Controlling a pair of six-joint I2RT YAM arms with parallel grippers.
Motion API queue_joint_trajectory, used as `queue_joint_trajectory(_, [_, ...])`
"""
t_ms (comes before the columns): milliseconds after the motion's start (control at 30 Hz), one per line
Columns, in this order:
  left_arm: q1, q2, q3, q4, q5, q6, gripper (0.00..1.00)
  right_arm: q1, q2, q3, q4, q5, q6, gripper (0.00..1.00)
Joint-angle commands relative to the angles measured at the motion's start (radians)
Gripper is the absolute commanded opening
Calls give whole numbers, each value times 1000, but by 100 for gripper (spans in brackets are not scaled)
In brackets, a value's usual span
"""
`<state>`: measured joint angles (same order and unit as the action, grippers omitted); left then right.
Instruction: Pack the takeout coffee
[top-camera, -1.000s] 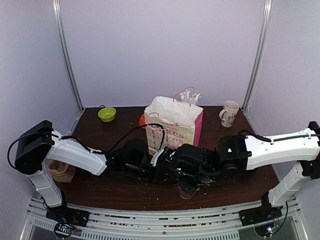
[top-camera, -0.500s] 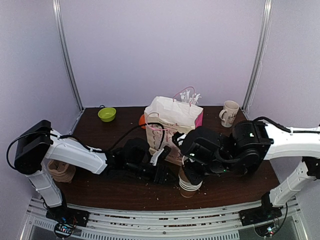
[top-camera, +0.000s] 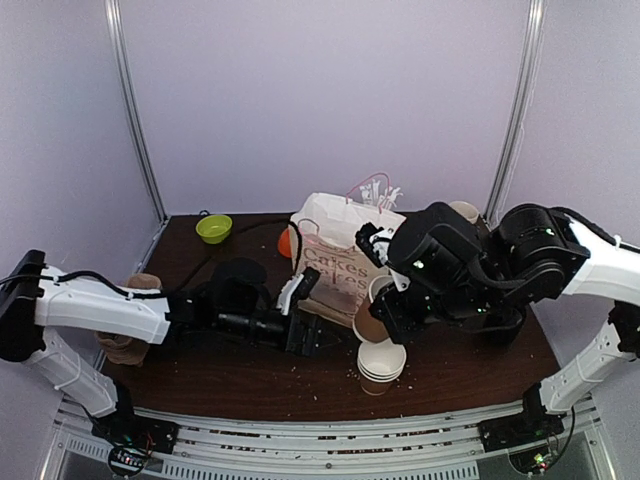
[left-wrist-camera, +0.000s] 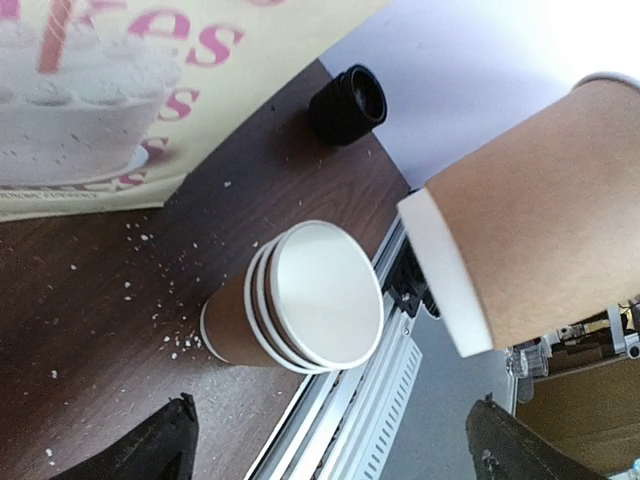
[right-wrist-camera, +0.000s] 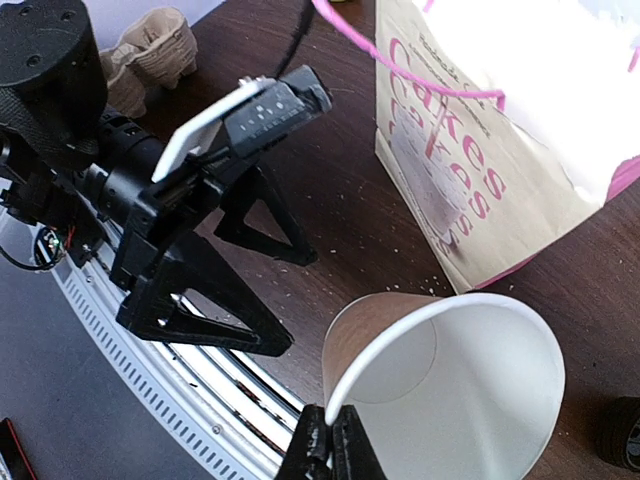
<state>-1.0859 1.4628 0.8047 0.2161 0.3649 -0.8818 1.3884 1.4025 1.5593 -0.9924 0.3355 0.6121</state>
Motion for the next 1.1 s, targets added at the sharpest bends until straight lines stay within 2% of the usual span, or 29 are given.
queue_joint_trajectory(0, [-3,-196,-81,-113,-185,-1,98,19,54,77,6,-41,-50,0])
queue_joint_trajectory(200, [-3,-445,-150,-324,-460,-11,98,36,166,112,100,-86,-117,0])
queue_joint_trajectory(333, [-3,-585,-198,-379,-590,-26,98,47,262,138,144,-102,-159,0])
queue_joint_trajectory(467, [-3,-658,-218,-422,-687,-32,98,63,400,204,128,-73,-216,0])
queue_joint_trajectory(700, [-2,-657,-229,-464,-739,-49,98,66,602,307,80,-84,-301,0])
queue_joint_trajectory(1067, [-2,-698,-292,-462,-769,-93,98,36,649,216,129,-140,-311,0])
